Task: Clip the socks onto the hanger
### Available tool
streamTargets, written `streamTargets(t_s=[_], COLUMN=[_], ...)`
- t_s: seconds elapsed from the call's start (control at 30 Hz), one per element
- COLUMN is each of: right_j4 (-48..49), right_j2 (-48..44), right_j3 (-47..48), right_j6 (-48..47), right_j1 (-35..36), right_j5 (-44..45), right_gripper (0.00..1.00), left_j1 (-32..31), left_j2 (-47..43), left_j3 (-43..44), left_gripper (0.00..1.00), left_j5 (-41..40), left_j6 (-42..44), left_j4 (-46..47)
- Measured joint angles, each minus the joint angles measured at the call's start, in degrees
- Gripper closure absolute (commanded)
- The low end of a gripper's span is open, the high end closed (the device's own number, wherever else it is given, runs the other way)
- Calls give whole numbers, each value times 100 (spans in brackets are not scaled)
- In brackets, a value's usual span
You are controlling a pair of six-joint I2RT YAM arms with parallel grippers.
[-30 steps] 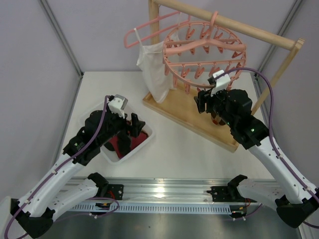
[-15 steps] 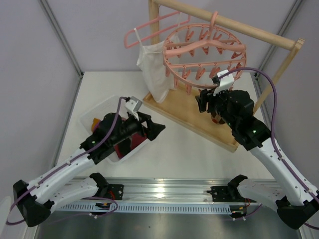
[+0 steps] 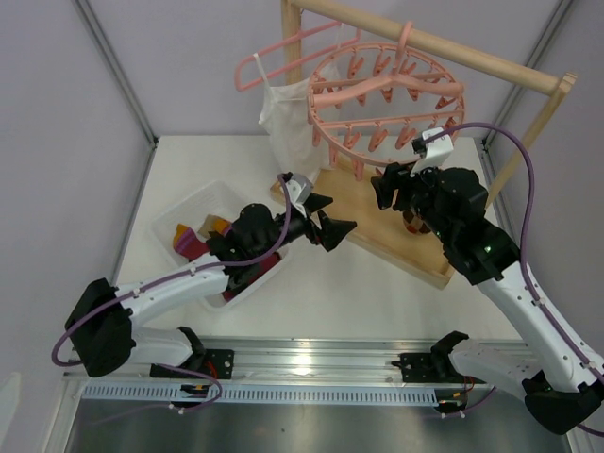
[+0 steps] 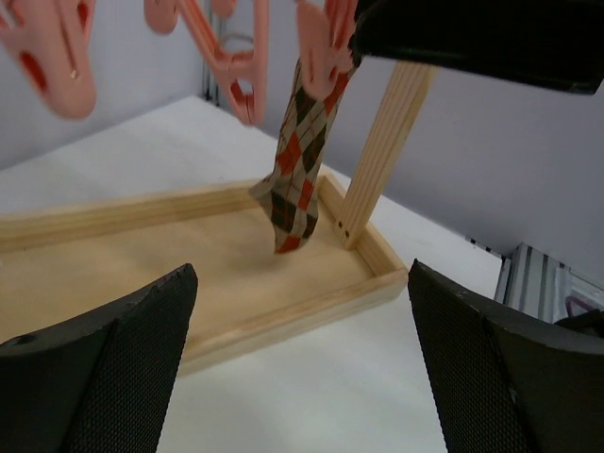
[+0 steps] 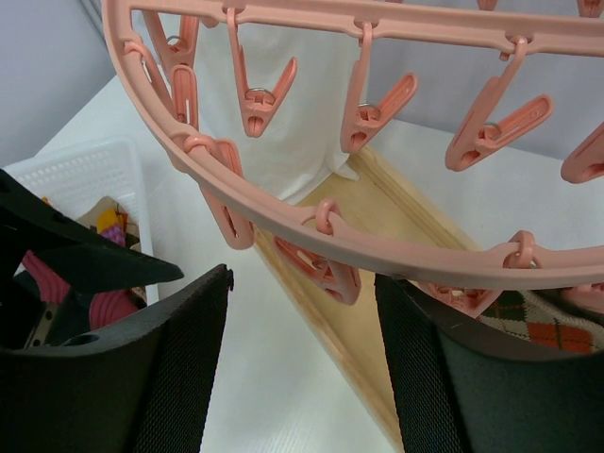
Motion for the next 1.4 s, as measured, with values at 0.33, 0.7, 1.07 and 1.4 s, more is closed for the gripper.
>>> streamTargets(t_s=[0.33,0.7,1.07,1.4], right_j4=[-144,-245,-269,-247], right_j2=[7,9,48,61], right_j3=[94,144,190,188], right_j6=[223,238,236,232], right_j1=[4,4,4,24], right_j5=[11,11,55,271], right_gripper=[35,36,38,39], left_j1=[0,-2,-2,-2], left_j2=[852,1270,1467,1486], left_j3=[597,1082,1314,1410], left_gripper=[15,21,31,31], left_j5=[251,402,538,654], left_j6=[402,761,942,940], left_j4=[1150,1357,1307,1307])
